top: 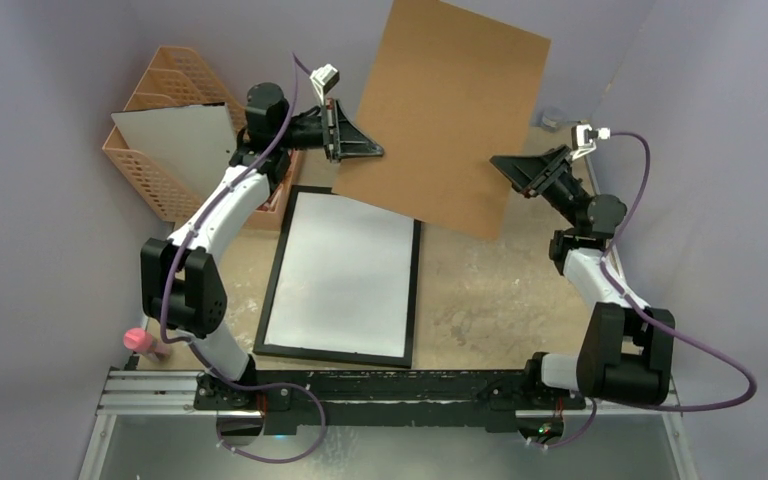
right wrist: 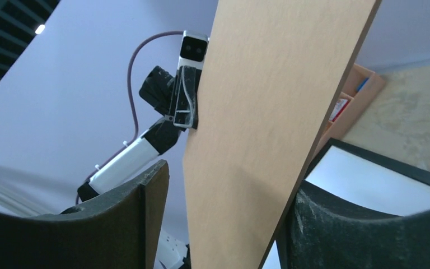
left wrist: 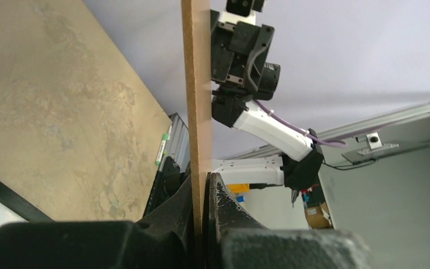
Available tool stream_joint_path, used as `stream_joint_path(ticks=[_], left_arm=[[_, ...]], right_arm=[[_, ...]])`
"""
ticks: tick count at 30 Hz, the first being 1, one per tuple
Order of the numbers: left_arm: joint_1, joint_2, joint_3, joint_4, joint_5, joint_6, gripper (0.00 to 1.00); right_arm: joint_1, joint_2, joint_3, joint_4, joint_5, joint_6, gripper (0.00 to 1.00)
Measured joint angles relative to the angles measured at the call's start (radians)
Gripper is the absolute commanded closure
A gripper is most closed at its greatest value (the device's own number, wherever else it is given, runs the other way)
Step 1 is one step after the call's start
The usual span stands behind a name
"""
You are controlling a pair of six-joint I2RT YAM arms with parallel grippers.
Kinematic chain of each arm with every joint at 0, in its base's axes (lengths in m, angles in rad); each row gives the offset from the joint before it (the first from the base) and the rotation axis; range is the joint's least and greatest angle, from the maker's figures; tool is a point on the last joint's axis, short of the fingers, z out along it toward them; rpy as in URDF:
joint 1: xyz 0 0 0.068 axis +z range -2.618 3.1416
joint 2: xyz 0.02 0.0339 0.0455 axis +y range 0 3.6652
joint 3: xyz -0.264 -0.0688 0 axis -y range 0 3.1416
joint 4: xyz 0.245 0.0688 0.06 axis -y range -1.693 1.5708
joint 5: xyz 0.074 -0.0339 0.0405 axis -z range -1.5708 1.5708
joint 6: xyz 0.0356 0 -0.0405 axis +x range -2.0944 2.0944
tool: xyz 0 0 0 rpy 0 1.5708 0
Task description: Put the photo into the frame
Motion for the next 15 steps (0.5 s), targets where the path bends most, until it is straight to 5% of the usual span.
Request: stream_joint_path(ticks=[5,11,12,15], left_arm=[[0.004,-0.009,-0.004,0.079,0.038,-0.052,1.00],[0.010,-0.009,-0.018,0.133,0.055,-0.097,1.00],[0.013,-0.009,-0.019,0.137,0.057,-0.102,0.91],[0.021,-0.009,-0.024,0.145,0.056,-0.084,0.62]], right_arm=[[0.000,0.071,0.077,0.098,0.008,0.066,0.46],[0.000,0.146,0.151,0.172,0.008,0.115,0.93],[0.000,0.153,0.154,0.175,0.006,0.120,1.00],[0.003,0.163,0.154,0.164,0.004,0.147,1.00]])
